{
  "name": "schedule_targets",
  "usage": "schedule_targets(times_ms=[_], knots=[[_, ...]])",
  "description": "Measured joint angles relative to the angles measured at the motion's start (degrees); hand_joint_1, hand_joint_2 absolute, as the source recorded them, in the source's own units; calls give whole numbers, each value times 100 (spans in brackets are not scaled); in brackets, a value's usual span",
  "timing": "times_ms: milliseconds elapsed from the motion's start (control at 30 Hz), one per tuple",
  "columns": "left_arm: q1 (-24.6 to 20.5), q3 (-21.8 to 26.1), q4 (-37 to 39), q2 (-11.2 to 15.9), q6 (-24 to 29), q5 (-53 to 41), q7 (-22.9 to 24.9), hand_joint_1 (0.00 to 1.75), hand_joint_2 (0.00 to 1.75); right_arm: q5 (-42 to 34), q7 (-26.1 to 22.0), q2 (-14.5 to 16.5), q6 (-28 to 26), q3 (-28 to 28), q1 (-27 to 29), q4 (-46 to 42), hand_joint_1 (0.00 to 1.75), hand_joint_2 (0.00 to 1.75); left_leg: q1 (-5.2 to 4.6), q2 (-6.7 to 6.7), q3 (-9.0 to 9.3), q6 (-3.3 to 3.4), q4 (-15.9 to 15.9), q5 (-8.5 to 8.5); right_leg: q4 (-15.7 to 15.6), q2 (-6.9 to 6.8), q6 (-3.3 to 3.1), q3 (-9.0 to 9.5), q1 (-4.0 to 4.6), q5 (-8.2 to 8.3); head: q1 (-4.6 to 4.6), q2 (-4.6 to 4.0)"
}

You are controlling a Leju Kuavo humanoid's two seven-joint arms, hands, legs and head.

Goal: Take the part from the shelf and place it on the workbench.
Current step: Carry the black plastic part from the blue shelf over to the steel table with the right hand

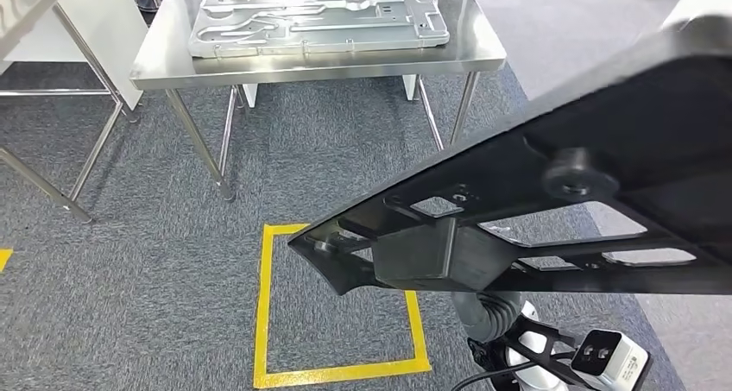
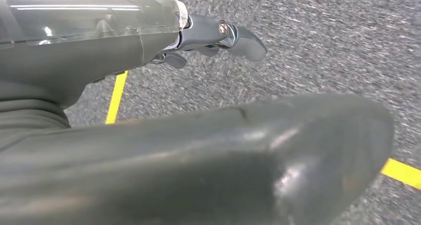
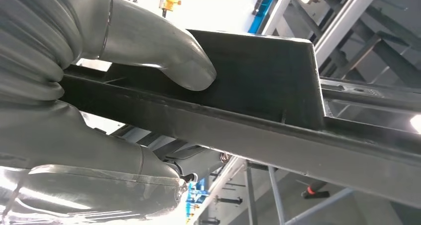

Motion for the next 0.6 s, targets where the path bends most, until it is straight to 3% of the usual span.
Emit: schedule_targets(times_ms=[67, 200, 267, 333, 367, 400, 433, 500, 533, 600], knots=[[-1, 0, 0, 0, 1, -1, -2, 0, 0, 3, 0, 0, -1, -7, 5, -2, 175, 175, -10, 9, 41, -77, 2, -45, -367, -36, -89, 138, 29, 56, 0, 0], [-9, 0, 0, -2, 3, 1, -1, 0, 0, 9, 0, 3, -3, -10, 16, -9, 175, 175, -3, 26, 25, -203, 266, -103, -421, -2, -260, 266, 32, 65, -1, 0], [-26, 0, 0, -2, 2, 1, -2, 0, 0, 16, 0, 4, -4, -10, 12, -15, 175, 175, 9, 20, -285, -225, 857, -360, -441, 0, -320, 339, 39, 26, -2, 0], [-24, 0, 0, -2, 2, 1, -2, 0, 0, 21, 0, 5, -4, -10, 18, -16, 175, 175, 12, 17, -741, -254, 1556, -659, -441, 16, -352, 370, 61, -18, -3, -1], [-14, 0, 0, -2, 2, 2, -2, 0, 0, 21, 0, 5, -4, -10, 23, -16, 175, 175, 11, 17, -900, -258, 1738, -707, -441, 30, -358, 390, 73, -42, -3, -1], [-5, 0, 0, -2, 2, 2, -2, 0, 0, 21, 0, 5, -3, -10, 26, -16, 175, 175, 11, 17, -954, -249, 1694, -613, -440, 43, -360, 425, 85, -70, -3, -1], [1, 0, 0, -2, 2, 2, -2, 0, 0, 21, 0, 5, -3, -10, 28, -16, 175, 175, 8, 17, -905, -226, 1440, -397, -440, 53, -358, 475, 97, -104, -3, -1], [4, 0, 0, 3, 2, 3, -1, 0, 0, 21, 0, 5, -3, -10, 28, -15, 175, 175, -18, 18, -628, -153, 628, 102, -444, 59, -342, 579, 115, -178, -2, 0], [-1, 0, 0, 7, 2, 3, 1, 0, 0, 20, 0, 5, -4, -10, 27, -14, 175, 175, -42, 16, -528, -119, 344, 188, -448, 62, -319, 606, 116, -206, -2, 0], [6, 0, 0, 15, 2, 4, 2, 0, 0, 17, 0, 6, -3, -10, 27, -11, 175, 175, -92, 11, -457, -41, 134, 159, -451, 67, -246, 628, 110, -224, -1, 0]])
